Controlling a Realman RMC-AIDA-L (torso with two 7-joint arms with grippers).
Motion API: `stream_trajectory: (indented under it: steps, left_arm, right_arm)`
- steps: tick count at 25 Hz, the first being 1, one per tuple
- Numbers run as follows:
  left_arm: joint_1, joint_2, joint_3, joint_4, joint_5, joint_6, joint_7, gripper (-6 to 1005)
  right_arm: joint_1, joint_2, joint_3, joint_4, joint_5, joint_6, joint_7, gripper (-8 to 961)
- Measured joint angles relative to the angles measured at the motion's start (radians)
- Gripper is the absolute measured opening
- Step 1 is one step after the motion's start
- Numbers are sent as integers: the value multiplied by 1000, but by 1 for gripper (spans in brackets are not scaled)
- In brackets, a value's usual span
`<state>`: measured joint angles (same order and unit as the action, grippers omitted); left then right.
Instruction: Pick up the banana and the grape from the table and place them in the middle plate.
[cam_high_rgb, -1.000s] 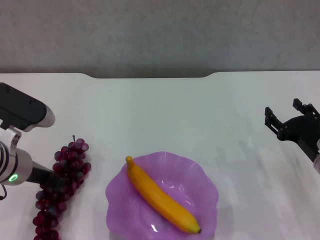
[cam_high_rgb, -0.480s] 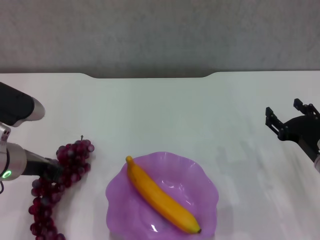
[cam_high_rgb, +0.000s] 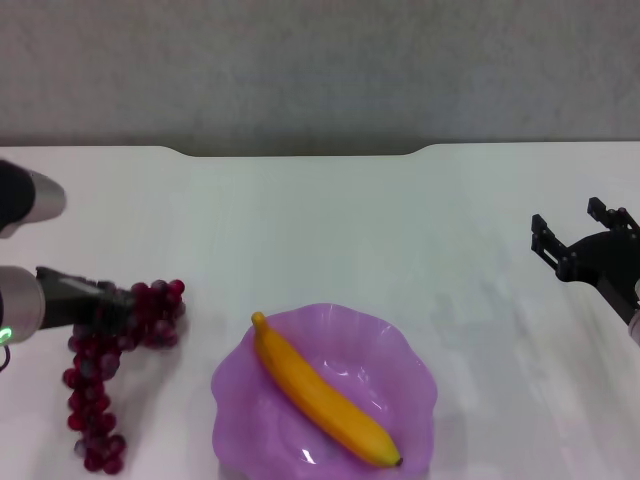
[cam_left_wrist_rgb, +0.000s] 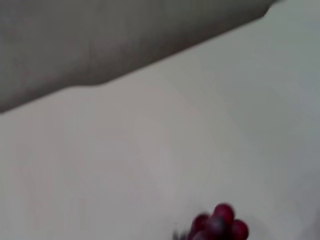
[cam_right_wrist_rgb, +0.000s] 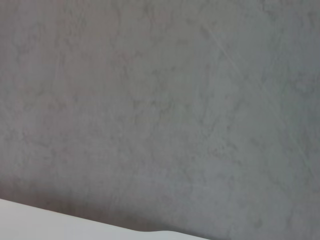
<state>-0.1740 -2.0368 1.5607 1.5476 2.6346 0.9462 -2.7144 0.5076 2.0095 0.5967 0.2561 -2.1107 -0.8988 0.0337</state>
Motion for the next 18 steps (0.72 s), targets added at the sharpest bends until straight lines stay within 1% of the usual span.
stream_trajectory:
  steps: [3, 8, 11, 15, 18]
  left_arm:
    - [31, -1, -1, 48, -44, -27, 30, 249]
    - [82, 0, -14, 104, -181, -88, 127, 244]
    - [98, 0, -33, 121, -262, -101, 185, 243]
    - [123, 2, -66, 145, -426, -106, 310, 242]
    - [141, 2, -96, 167, -579, -82, 432, 242]
  right_arm:
    - [-1, 0, 0, 0, 0, 0, 0, 788]
    - [-1, 0, 0, 0, 0, 1, 0, 788]
    - [-1, 0, 0, 0, 0, 1, 0, 788]
    - [-3, 0, 0, 0, 0, 0, 0, 788]
    - [-3, 0, 0, 0, 1, 1, 0, 788]
